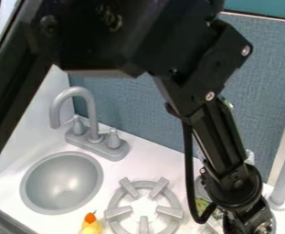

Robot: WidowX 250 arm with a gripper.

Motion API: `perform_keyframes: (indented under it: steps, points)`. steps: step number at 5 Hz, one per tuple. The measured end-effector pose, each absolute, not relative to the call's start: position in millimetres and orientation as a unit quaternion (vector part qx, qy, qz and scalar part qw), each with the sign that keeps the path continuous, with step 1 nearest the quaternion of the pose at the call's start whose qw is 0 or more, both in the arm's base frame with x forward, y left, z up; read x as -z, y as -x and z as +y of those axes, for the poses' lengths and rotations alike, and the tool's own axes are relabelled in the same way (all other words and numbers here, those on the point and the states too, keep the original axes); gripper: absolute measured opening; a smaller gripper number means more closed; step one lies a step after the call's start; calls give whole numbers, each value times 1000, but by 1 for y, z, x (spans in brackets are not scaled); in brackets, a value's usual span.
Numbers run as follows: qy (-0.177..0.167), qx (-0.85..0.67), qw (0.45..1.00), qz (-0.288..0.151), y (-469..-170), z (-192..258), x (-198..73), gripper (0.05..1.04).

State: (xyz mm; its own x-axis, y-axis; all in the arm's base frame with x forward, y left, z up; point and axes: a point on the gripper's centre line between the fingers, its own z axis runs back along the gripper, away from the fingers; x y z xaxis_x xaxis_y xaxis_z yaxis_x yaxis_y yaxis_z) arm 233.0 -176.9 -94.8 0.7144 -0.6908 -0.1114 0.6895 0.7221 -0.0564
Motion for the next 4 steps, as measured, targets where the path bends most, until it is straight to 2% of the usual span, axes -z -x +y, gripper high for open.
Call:
perform_keyframes:
  steps: [1,2,3,4]
  points:
    - [2,367,929,57,-236,-178,78,405]
    - [-4,349,937,21,-249,-180,48,386]
    - [-16,318,948,1,-259,-175,32,386]
    - [-27,307,951,-12,-283,-176,30,386]
